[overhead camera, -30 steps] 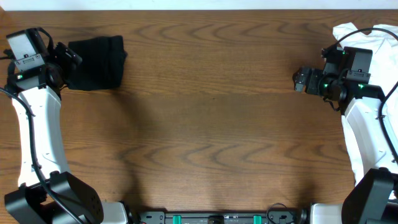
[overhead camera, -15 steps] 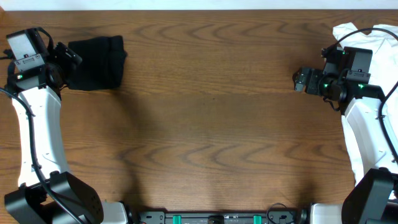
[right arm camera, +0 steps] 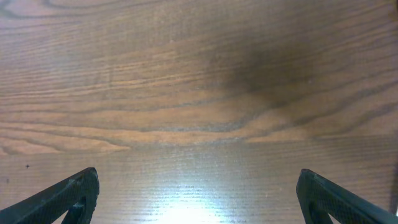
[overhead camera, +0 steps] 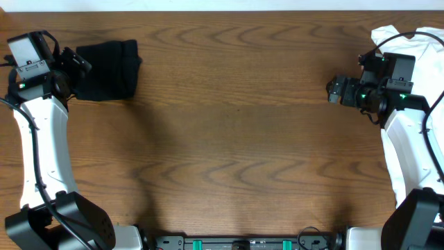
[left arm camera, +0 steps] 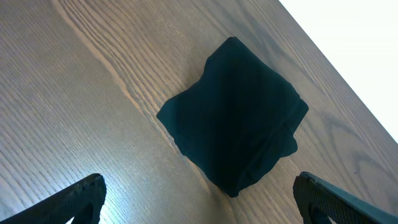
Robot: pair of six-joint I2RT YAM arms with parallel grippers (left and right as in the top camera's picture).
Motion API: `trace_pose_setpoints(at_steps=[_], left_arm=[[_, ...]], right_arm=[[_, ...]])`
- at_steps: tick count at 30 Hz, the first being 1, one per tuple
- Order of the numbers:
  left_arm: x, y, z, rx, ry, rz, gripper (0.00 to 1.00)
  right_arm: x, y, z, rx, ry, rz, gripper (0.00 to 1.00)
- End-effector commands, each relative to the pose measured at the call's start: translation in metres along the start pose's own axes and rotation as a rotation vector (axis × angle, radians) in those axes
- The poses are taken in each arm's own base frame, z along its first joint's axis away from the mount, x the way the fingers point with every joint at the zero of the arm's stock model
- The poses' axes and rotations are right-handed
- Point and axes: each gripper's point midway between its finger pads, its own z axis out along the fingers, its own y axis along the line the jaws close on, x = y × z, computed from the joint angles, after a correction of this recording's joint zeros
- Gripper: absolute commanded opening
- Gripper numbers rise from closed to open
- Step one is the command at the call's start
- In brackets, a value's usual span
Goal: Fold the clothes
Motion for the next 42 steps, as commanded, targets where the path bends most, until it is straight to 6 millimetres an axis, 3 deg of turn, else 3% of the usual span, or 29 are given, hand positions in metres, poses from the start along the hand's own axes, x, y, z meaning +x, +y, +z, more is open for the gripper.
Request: trace_pose_setpoints(at_steps=[1, 6, 10, 11, 15, 19, 22, 25, 33, 42], left_arm=[[-0.001, 0.002, 0.001, -0.009, 0.001, 0.000, 0.98], [-0.001, 0.002, 0.001, -0.009, 0.001, 0.000, 0.98], [-0.001, 0.002, 0.001, -0.008, 0.001, 0.000, 0.98], [-0.001, 0.002, 0.001, -0.009, 0.001, 0.000, 0.98], [-0.001, 0.002, 0.001, -0.008, 0.001, 0.000, 0.98], [-0.001, 0.002, 0.001, -0.009, 0.001, 0.000, 0.98], [-0.001, 0.002, 0.001, -0.009, 0.001, 0.000, 0.98], [-0.001, 0.002, 0.001, -0.009, 0.001, 0.000, 0.98], [-0.001, 0.002, 0.001, -0.009, 0.001, 0.000, 0.98], [-0.001, 0.002, 0.001, -0.009, 0.001, 0.000, 0.98]], right_arm=[[-0.014, 0.017, -0.028, -0.020, -0.082, -0.030, 0.99], [-0.031, 0.059, -0.083, -0.084, -0.232, -0.119, 0.99], [-0.030, 0.104, -0.136, -0.173, -0.358, -0.215, 0.99], [-0.026, 0.118, -0.152, -0.204, -0.395, -0.246, 0.99], [-0.005, 0.137, -0.199, -0.249, -0.526, -0.332, 0.99], [0.029, 0.132, -0.226, -0.299, -0.651, -0.349, 0.99], [0.051, 0.123, -0.224, -0.312, -0.740, -0.355, 0.99], [0.065, 0.113, -0.208, -0.310, -0.819, -0.352, 0.99], [0.083, 0.096, -0.167, -0.310, -1.024, -0.351, 0.99], [0.100, 0.073, -0.147, -0.227, -1.026, -0.304, 0.99]])
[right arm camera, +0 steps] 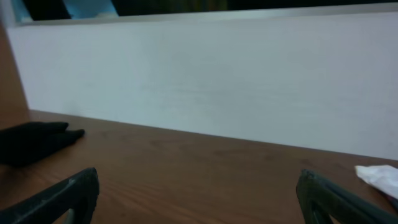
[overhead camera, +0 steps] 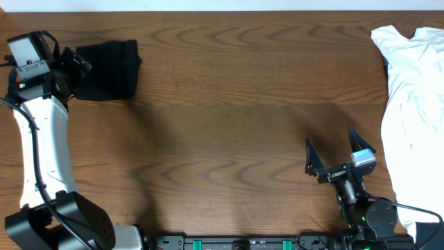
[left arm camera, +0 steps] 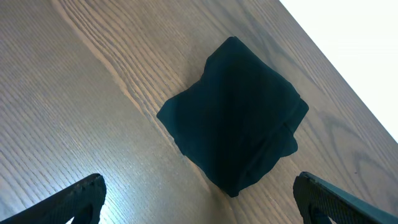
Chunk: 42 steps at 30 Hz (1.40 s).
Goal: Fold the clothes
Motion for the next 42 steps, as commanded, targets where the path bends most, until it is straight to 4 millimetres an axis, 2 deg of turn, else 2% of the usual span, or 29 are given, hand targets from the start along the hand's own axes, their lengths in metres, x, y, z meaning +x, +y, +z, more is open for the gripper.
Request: trace_pose_setpoints(at_steps=[1, 9, 42], left_arm=[[-0.001, 0.002, 0.001, -0.008, 0.000, 0.000, 0.98], [-0.001, 0.002, 0.001, -0.008, -0.001, 0.000, 0.98], [-0.001, 0.002, 0.001, -0.008, 0.000, 0.000, 0.98]], right_arm=[[0.010, -0.014, -0.004, 0.076, 0.018, -0.005, 0.99], [0.055, -0.022, -0.010, 0.111, 0.195, 0.027, 0.99], [0.054, -0.022, -0.010, 0.110, 0.193, 0.027, 0.99]])
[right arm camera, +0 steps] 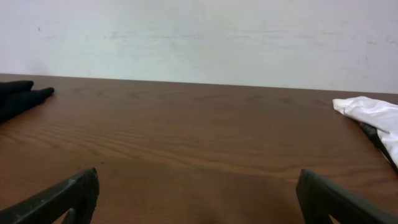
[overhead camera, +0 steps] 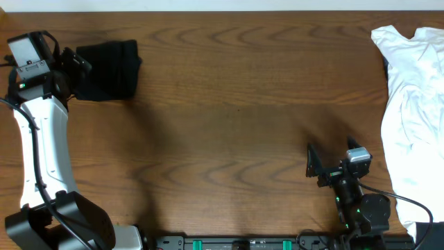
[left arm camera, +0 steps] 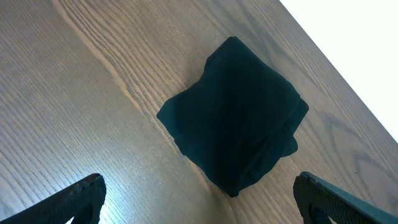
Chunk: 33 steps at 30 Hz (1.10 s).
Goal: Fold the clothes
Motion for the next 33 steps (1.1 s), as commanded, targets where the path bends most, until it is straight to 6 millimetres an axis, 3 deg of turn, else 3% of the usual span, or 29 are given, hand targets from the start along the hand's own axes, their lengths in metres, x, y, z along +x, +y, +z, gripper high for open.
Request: trace_pose_setpoints(at_steps=[1, 15, 19, 23, 26, 33], left_arm=[[-0.001, 0.002, 0.001, -0.008, -0.001, 0.000, 0.98], [0.001, -0.001, -0.001, -0.003, 0.003, 0.007, 0.98], [0.001, -0.003, -0.011, 0.009, -0.011, 0.009, 0.98], [0.007, -0.007, -0.034, 0.042, -0.038, 0.022, 0.98], [0.027, -0.008, -0.048, 0.065, -0.033, 0.046, 0.98], [0.118, 0.008, -0.066, 0.106, 0.050, 0.146, 0.98]], right_arm=[[0.001, -0.004, 0.000, 0.020, -0.001, 0.003, 0.99], [0.001, -0.004, 0.000, 0.020, -0.001, 0.003, 0.99], [0.001, -0.004, 0.000, 0.020, -0.001, 0.003, 0.99], [0.001, -0.004, 0.000, 0.020, -0.001, 0.003, 0.99], [0.001, -0.004, 0.000, 0.020, -0.001, 0.003, 0.99], [0.001, -0.004, 0.000, 0.020, -0.001, 0.003, 0.99]])
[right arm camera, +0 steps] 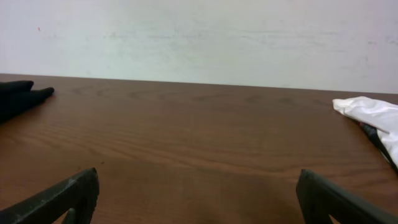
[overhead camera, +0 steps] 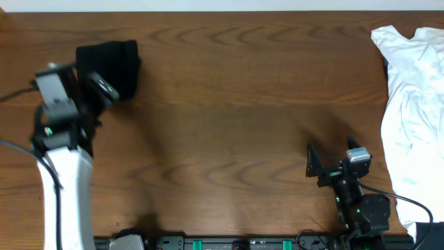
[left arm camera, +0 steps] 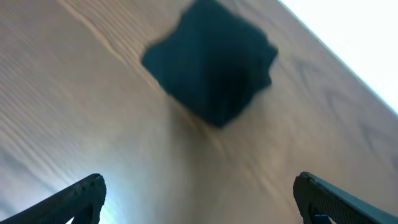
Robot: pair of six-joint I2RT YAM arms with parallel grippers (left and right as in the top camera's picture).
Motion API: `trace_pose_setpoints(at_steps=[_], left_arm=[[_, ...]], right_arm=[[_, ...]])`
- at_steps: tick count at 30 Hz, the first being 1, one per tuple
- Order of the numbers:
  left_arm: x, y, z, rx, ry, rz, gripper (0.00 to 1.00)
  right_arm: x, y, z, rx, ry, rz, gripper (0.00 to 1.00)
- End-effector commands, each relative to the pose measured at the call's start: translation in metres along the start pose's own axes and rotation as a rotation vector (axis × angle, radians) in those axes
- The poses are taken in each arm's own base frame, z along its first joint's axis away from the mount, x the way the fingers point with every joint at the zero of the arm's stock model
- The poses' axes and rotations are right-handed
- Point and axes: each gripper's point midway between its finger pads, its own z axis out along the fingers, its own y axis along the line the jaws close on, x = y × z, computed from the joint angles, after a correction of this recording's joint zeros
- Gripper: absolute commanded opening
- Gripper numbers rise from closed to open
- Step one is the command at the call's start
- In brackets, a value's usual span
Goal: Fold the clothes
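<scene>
A folded black garment [overhead camera: 114, 61] lies at the table's far left; the left wrist view shows the same black garment [left arm camera: 210, 62], blurred. My left gripper [overhead camera: 104, 89] hangs open just in front of it, holding nothing. A crumpled white garment [overhead camera: 413, 111] is spread along the right edge, and its corner shows as a white garment [right arm camera: 372, 112] in the right wrist view. My right gripper [overhead camera: 334, 158] stands open low near the front edge, facing the far wall, empty.
The brown wooden table [overhead camera: 236, 111] stretches between the two garments. A white wall [right arm camera: 199, 37] rises behind the far edge. The right arm's base sits at the front edge, right of centre.
My left arm has drawn back from the far left corner toward the front, so the black garment sits farther from its gripper. The right arm has not moved.
My right gripper hung open over the table beside the white garment while the left stayed above the black one. Then the right arm was folded low at the front edge, where it remains. Now the left arm has pulled back too.
</scene>
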Motion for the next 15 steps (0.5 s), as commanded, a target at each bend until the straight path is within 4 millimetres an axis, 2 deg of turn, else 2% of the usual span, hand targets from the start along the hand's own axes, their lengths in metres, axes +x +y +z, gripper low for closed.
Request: trace_pose_setpoints(at_steps=[1, 5, 10, 12, 15], left_arm=[[0.046, 0.008, -0.002, 0.007, 0.051, 0.049, 0.98], [0.100, 0.024, -0.003, 0.020, 0.102, 0.099, 0.98], [0.163, 0.058, 0.006, 0.001, 0.170, 0.136, 0.98], [0.182, 0.073, 0.010, -0.015, 0.178, 0.140, 0.98], [0.195, 0.094, 0.015, -0.065, 0.150, 0.146, 0.98]], right_arm=[[0.001, -0.004, 0.000, 0.020, -0.001, 0.003, 0.99], [0.001, -0.004, 0.000, 0.020, -0.001, 0.003, 0.99], [0.001, -0.004, 0.000, 0.020, -0.001, 0.003, 0.99], [0.001, -0.004, 0.000, 0.020, -0.001, 0.003, 0.99], [0.001, -0.004, 0.000, 0.019, -0.001, 0.003, 0.99]])
